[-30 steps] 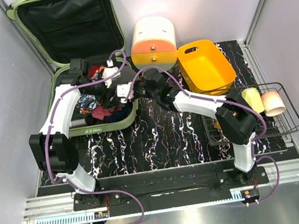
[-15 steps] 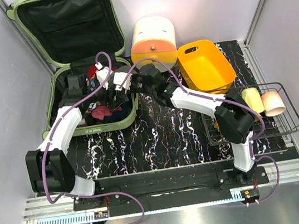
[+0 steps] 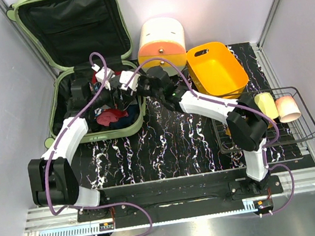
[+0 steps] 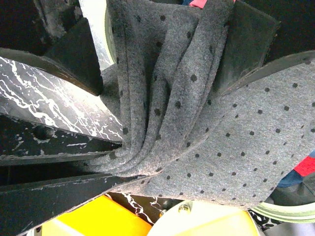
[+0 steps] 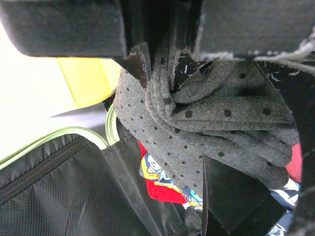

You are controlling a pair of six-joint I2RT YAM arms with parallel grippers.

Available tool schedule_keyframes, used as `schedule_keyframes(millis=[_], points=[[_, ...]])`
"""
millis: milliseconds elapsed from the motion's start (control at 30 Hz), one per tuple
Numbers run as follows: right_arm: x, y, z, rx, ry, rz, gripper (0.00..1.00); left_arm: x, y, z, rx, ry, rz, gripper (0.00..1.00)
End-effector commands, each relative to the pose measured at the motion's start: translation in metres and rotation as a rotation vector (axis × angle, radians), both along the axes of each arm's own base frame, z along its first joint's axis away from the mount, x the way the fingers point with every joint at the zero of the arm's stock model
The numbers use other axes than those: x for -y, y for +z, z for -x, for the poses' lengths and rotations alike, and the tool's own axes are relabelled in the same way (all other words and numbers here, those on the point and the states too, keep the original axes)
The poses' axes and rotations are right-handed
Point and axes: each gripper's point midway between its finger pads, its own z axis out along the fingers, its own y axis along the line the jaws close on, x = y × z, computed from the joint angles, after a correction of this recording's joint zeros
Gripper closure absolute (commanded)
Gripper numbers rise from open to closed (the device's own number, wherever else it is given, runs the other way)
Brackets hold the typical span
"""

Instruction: Open, take out, and arrange the luggage

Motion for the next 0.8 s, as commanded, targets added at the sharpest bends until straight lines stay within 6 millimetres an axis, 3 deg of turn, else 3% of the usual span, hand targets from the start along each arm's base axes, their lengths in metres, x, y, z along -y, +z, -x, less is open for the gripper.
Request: schedule_keyframes(millis=[0, 100, 300, 333, 500, 567, 767], points=[[-0.001, 0.039, -0.010, 0.049, -0.049, -0.089, 1.00, 0.011, 0.032, 0.003, 0.083, -0.010, 0.091, 0.01], [-0.002, 0.039, -0.009, 0.045, -0.050, -0.094, 1.00, 0.013, 0.033, 0.001, 0.106, 0.023, 0.078, 0.01], [-0.003, 0.046, -0.008, 0.042, -0.053, -0.109, 1.00, -0.010, 0.012, -0.020, 0.076, 0.205, 0.007, 0.05], [-0.002, 0.047, -0.008, 0.041, -0.058, -0.112, 1.00, -0.014, 0.006, -0.019, 0.055, 0.222, -0.017, 0.11], [0.006, 0.046, -0.008, 0.059, -0.072, -0.095, 1.00, -0.029, 0.015, -0.018, 0.074, 0.190, -0.043, 0.37], [0.010, 0.041, -0.007, 0.066, -0.071, -0.076, 1.00, -0.028, 0.017, -0.012, 0.081, 0.130, -0.049, 0.53], [0.016, 0.038, -0.001, 0.067, -0.034, -0.042, 1.00, -0.032, 0.020, -0.006, 0.070, 0.045, -0.088, 0.82]])
